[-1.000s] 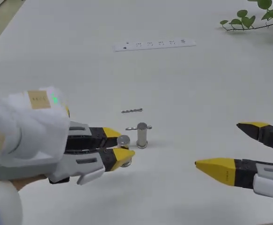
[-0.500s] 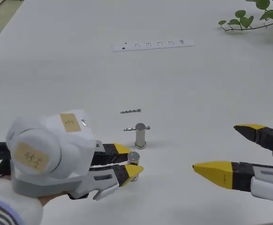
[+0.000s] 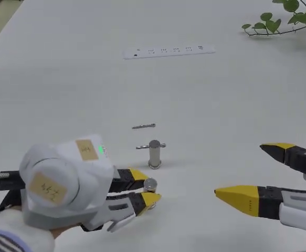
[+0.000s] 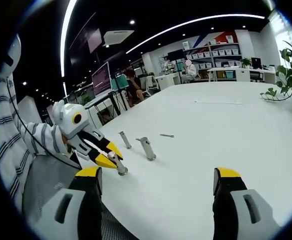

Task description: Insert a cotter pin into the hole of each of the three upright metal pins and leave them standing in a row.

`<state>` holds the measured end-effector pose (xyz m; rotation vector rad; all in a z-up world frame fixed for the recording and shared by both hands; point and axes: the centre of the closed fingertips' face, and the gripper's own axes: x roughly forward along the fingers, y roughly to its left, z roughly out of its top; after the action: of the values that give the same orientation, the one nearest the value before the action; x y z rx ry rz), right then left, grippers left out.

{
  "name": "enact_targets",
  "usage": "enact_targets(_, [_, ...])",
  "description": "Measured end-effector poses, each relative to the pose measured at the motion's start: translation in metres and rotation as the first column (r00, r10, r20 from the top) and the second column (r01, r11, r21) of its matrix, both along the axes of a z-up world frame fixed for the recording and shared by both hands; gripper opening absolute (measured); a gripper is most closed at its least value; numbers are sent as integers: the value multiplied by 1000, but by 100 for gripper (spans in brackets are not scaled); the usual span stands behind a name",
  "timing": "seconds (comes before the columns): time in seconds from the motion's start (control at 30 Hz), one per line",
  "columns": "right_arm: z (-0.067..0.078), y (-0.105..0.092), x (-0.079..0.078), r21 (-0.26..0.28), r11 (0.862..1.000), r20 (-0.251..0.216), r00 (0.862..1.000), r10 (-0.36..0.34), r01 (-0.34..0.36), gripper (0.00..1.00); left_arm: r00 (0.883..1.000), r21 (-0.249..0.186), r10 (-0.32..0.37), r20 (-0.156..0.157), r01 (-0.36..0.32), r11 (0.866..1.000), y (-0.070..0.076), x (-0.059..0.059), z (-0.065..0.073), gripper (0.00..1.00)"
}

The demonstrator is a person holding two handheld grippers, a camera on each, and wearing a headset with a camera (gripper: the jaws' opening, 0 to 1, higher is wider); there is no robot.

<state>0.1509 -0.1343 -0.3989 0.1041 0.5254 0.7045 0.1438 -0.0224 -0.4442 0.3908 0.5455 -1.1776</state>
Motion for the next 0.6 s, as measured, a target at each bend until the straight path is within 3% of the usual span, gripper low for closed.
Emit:
enact_targets(0.47, [-3,0,0,2,1000,-2,1000,0,0,90,1000,15,14,-1,-14,1000,9,0,-6,9])
enact_targets(0.6, [-4,-1,0,0,1000,-3,1000,-4,4,90,1000,44,-3,1,3,999,10,-3,-12,9])
